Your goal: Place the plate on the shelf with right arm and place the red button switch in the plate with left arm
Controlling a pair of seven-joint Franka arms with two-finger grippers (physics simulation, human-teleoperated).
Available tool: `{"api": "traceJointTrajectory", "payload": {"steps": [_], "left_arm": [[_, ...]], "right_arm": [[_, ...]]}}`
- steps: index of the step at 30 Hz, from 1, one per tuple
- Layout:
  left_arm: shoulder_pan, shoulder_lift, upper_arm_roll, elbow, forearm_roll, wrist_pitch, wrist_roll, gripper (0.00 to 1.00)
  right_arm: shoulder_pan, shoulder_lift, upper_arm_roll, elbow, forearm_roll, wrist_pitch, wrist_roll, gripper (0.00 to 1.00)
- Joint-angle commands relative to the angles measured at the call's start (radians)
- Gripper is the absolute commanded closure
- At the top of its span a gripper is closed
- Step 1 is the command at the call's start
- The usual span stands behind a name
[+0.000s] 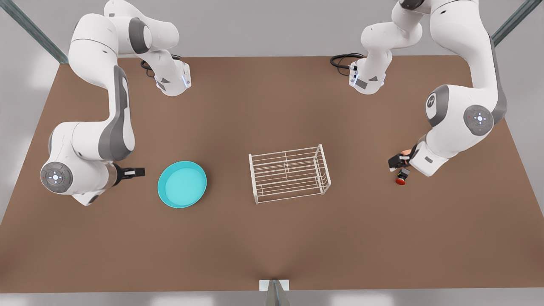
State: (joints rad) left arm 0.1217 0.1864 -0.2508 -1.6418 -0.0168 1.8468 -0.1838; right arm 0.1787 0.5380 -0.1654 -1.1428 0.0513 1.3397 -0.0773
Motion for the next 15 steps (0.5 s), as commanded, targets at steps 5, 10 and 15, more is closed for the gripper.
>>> {"api": "traceJointTrajectory", "payload": {"steps": [5,10,15], "left_arm": [[-0.005,0.002,-0.005,-0.001,0.000,0.098,-0.137,0.00],[-0.096,0.058,-0.021,0.020,0.049,0.126,-0.396,0.00],[-0.097,0.058,-0.044,0.005,0.092,0.127,-0.282,0.00]], "right_arm": [[0.002,0.002,0.000,-0.011,0.001,0.015,-0.067,0.00],[0.001,0.040,0.007,-0.189,0.091,0.211,-0.029,0.00],[-0.004,0.105,0.010,-0.388,0.217,0.518,-0.002,0.00]]}}
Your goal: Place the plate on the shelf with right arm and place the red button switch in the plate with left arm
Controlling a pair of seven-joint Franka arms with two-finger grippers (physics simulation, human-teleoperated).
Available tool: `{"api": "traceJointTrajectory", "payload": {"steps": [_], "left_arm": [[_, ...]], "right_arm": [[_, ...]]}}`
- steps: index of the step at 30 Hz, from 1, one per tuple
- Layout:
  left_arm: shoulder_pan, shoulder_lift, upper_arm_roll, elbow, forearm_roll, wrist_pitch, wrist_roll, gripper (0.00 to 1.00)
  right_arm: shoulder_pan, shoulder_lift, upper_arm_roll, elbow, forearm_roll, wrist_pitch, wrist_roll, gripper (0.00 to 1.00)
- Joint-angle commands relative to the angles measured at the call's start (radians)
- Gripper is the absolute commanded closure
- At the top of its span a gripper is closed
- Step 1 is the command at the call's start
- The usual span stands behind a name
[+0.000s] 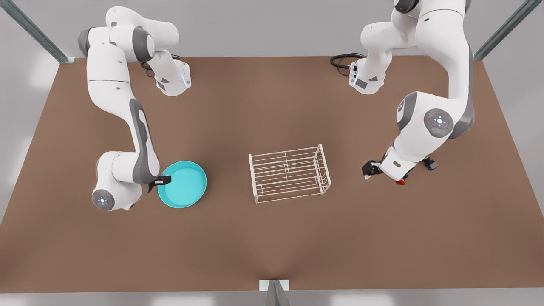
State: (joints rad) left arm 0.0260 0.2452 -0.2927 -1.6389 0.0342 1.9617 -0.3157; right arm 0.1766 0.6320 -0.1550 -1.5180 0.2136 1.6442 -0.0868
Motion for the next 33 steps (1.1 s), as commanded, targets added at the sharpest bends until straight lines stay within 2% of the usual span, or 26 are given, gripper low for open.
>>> {"api": "traceJointTrajectory", "payload": {"steps": [1,2,3,5,6,9,11,14,16,20,22,26,27,28,31,33], "left_arm": [[-0.009,-0.001,-0.002,-0.019,0.067,0.011,-0.119,0.00],[0.002,0.002,0.006,-0.050,0.107,0.011,0.126,0.00],[0.017,0.006,0.009,-0.047,0.104,0.016,0.187,0.00],[0.025,0.013,0.010,-0.041,0.098,0.029,0.185,0.00],[0.034,0.014,0.010,-0.041,0.086,0.074,0.175,0.00],[0.113,-0.001,0.023,-0.021,0.084,0.059,0.350,0.00],[0.141,0.000,0.020,-0.032,0.090,0.039,0.423,0.00],[0.123,0.014,0.012,-0.033,0.104,-0.024,0.402,0.00],[0.071,0.005,0.009,-0.073,0.162,-0.059,0.501,0.00],[0.086,-0.018,0.017,-0.153,0.228,-0.063,0.621,0.00],[0.109,-0.017,0.018,-0.188,0.234,-0.007,0.667,0.00],[0.129,-0.017,0.018,-0.234,0.237,0.052,0.731,0.00],[0.130,-0.018,0.020,-0.245,0.237,0.069,0.731,0.00],[0.137,-0.047,0.020,-0.301,0.236,0.117,0.728,0.00],[0.172,-0.102,0.021,-0.421,0.228,0.243,0.725,0.00],[0.178,-0.107,0.029,-0.446,0.224,0.290,0.724,0.00]], "right_arm": [[-0.006,0.015,0.000,-0.013,0.091,0.216,-0.002,0.00],[-0.031,0.022,0.000,-0.014,0.115,0.220,-0.036,0.00],[-0.051,0.023,0.000,-0.025,0.174,0.242,-0.054,0.00],[-0.074,0.012,0.000,-0.103,0.237,0.362,-0.146,0.00],[-0.086,0.014,0.000,-0.111,0.254,0.364,-0.146,0.00],[-0.089,-0.002,0.000,-0.168,0.243,0.436,-0.241,0.00],[-0.082,0.005,0.000,-0.185,0.142,0.468,-0.261,0.00],[-0.075,-0.020,0.002,-0.332,0.135,0.717,-0.364,0.00],[-0.080,-0.015,0.000,-0.332,0.141,0.713,-0.373,0.00],[-0.085,-0.017,0.002,-0.333,0.247,0.677,-0.396,0.00],[-0.088,-0.018,0.000,-0.333,0.329,0.622,-0.406,0.00],[-0.080,-0.015,0.002,-0.333,0.339,0.611,-0.421,0.01],[-0.077,-0.015,0.003,-0.333,0.339,0.611,-0.416,0.05],[-0.075,-0.014,0.003,-0.332,0.337,0.612,-0.413,0.27],[-0.065,-0.009,0.003,-0.330,0.337,0.615,-0.412,0.46],[-0.065,-0.009,0.003,-0.330,0.337,0.615,-0.412,0.57]]}}
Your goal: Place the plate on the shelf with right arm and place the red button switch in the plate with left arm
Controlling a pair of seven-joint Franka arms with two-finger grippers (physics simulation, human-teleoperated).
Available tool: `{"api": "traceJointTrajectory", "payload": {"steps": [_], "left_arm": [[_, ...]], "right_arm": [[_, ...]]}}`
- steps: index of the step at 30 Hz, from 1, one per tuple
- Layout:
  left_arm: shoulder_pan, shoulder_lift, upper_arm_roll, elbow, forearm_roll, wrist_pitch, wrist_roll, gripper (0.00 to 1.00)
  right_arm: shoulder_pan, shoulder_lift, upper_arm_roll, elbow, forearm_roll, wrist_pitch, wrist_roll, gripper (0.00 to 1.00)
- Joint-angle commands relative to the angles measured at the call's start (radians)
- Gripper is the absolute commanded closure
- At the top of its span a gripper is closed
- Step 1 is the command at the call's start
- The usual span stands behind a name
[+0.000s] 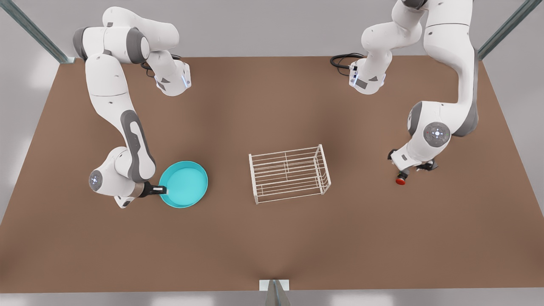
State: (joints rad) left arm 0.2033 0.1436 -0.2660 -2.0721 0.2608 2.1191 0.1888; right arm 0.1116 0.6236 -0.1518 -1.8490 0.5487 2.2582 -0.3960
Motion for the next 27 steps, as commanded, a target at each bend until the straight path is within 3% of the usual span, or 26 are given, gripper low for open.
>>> {"api": "traceJointTrajectory", "payload": {"steps": [1,4,21,27], "left_arm": [[0.004,-0.006,0.002,-0.025,-0.003,0.157,0.219,0.00],[0.018,0.008,0.007,-0.034,-0.003,0.193,0.222,0.00],[0.099,0.159,0.016,-0.048,-0.037,0.249,0.308,0.00],[0.133,0.191,0.016,-0.092,-0.035,0.328,0.308,0.00]], "right_arm": [[0.000,-0.001,0.000,0.001,0.000,0.001,-0.103,0.64],[0.000,-0.001,0.000,0.002,0.000,-0.002,-0.103,0.72],[0.002,0.015,-0.003,0.014,0.004,-0.016,-0.099,0.74],[-0.003,-0.012,-0.011,0.062,0.000,-0.112,-0.084,0.77]]}}
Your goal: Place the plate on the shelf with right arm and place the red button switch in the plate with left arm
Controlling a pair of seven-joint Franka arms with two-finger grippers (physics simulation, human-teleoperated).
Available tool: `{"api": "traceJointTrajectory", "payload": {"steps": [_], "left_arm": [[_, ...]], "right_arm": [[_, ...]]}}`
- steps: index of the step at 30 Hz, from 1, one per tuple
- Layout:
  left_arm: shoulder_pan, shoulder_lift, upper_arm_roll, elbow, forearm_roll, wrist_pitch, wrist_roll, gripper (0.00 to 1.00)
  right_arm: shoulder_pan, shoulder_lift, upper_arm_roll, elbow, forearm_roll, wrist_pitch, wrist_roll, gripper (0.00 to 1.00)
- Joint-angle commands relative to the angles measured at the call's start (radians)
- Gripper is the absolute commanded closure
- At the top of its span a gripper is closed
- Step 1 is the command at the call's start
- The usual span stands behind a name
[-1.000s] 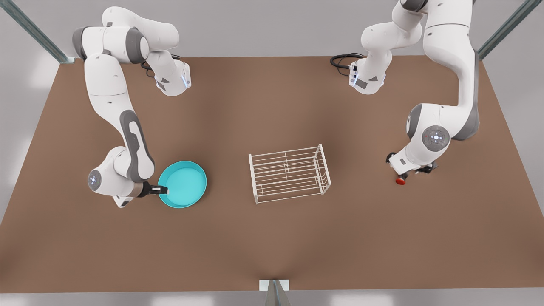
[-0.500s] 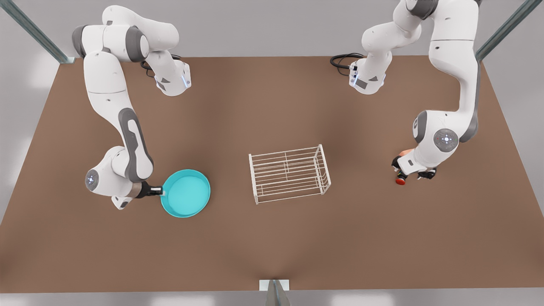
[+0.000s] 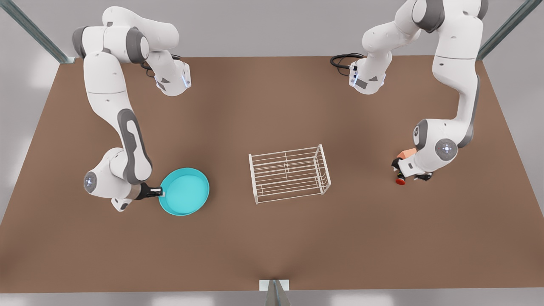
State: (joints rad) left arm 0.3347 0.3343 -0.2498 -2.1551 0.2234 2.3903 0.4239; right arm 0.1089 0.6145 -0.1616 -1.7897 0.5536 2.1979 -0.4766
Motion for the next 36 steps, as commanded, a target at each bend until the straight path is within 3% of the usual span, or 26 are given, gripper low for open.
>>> {"api": "traceJointTrajectory", "payload": {"steps": [1,12,23,36], "left_arm": [[0.001,0.000,0.000,-0.009,0.002,0.056,0.073,0.00],[0.026,0.057,0.001,-0.048,0.005,0.147,0.127,0.00],[0.033,0.077,0.032,-0.074,0.116,0.214,0.101,0.00],[0.035,0.115,0.037,-0.072,0.116,0.248,0.065,0.00]], "right_arm": [[-0.003,-0.005,-0.002,0.013,-0.003,-0.075,0.000,0.78],[0.009,-0.047,-0.012,0.236,-0.070,-0.397,0.208,0.78],[0.161,-0.096,-0.007,0.372,-0.089,-0.550,0.576,0.77],[0.456,-0.041,-0.009,0.535,-0.118,-0.495,1.236,0.77]]}}
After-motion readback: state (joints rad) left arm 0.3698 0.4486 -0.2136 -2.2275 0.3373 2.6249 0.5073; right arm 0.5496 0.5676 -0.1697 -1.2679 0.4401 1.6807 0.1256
